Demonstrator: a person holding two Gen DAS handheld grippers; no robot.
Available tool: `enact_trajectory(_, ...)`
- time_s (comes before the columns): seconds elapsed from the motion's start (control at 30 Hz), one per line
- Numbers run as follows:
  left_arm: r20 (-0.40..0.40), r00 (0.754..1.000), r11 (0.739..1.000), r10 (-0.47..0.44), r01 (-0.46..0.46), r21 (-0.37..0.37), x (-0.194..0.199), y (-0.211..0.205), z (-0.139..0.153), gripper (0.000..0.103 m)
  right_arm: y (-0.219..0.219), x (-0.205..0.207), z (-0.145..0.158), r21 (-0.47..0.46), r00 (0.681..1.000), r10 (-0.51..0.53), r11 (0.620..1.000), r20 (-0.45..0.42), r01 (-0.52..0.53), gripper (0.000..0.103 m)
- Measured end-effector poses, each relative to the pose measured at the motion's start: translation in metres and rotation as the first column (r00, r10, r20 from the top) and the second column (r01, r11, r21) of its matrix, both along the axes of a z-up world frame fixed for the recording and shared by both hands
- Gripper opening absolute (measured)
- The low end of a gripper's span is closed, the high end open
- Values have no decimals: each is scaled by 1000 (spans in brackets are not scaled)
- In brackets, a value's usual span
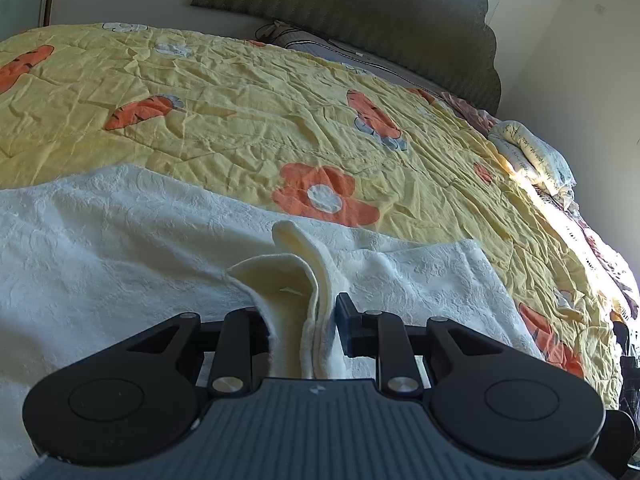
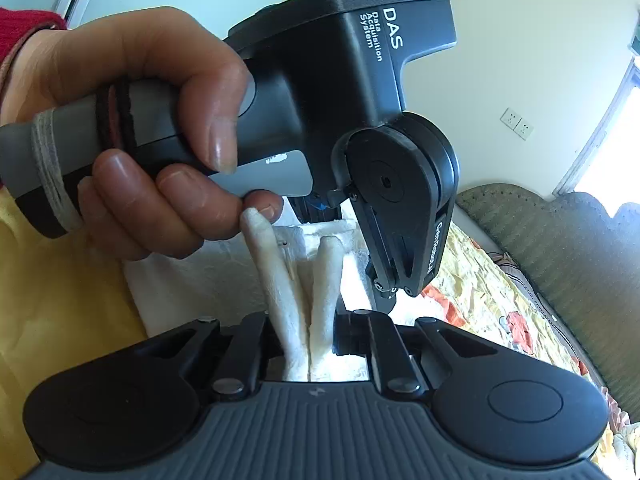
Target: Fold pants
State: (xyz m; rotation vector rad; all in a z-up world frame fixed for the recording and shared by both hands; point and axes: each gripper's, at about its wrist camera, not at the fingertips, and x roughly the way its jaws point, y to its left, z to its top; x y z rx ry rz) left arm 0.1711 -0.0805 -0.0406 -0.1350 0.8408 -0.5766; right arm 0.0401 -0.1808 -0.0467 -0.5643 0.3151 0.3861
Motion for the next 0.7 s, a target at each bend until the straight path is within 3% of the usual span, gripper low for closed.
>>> enact_trajectory(0.13, 56, 998, 999, -4, 1, 49, -4, -4, 0, 38, 0, -1, -2, -9, 1000, 8, 1000, -2, -8, 12)
enact_trajectory(0.27, 60, 998, 998, -1, -3, 69, -4, -4, 3, 41, 18, -5, -1, -53, 1000, 5, 999, -13, -6, 12)
enact_trajectory(0.4, 90, 995, 994, 43, -52, 99, 0, 4, 8, 57, 18, -18, 7, -98, 999, 27, 995, -23, -29, 18)
enact_trajectory(0.47, 82, 995, 992, 63, -71, 105, 3, 8, 7, 57, 8, -28, 16, -42, 996, 71, 996, -58, -73, 27)
enact_trajectory(0.53, 93, 991, 986, 100, -111, 124, 5, 12, 8, 60, -3, -37, 24, 26, 992, 105, 994, -74, -103, 48)
enact_trajectory(0.6, 110, 987, 981, 120, -134, 138, 5, 12, 9, 68, -16, -44, 32, 113, 991, 117, 987, -57, -110, 60)
enact_trajectory(0.7, 117, 986, 978, 118, -136, 158, 3, 11, 10, 68, -32, -36, 36, 243, 995, 74, 968, -64, -56, 60)
